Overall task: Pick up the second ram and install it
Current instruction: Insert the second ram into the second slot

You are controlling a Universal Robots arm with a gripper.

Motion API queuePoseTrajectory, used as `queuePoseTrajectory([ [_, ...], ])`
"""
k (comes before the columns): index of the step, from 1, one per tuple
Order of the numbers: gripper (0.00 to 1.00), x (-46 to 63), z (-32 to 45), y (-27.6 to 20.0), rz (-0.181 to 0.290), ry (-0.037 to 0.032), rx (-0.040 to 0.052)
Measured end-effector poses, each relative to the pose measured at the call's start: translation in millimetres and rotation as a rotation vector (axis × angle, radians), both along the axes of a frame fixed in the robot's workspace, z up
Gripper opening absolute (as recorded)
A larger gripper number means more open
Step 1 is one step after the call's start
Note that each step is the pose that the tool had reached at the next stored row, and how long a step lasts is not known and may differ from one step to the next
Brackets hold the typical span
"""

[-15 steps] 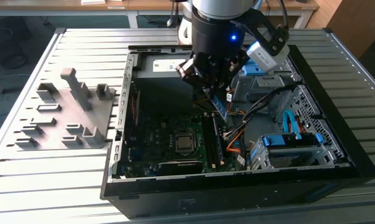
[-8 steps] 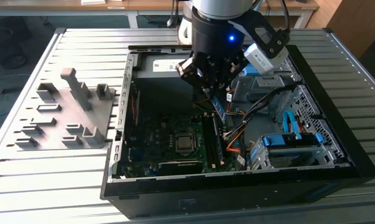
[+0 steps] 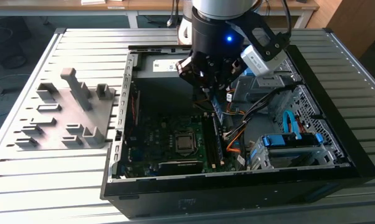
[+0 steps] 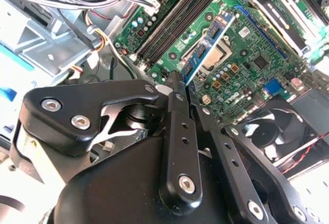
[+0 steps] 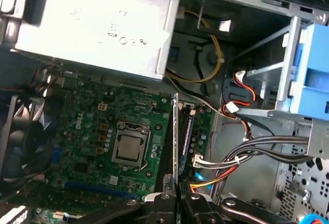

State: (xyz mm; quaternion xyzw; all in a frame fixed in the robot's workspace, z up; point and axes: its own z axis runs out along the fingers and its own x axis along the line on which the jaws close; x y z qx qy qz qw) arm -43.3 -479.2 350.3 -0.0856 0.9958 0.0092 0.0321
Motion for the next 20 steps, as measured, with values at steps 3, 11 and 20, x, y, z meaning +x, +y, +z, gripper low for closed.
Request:
queuePoseTrajectory([
  [3,0.14,0.0,-0.1,0.0,-0.033,0.0000,0.0000],
  [11,0.14,0.0,-0.3,0.0,-0.115,0.0000,0.0000],
  [20,0.14,0.0,-0.6,0.0,-0.205,0.0000,0.0000],
])
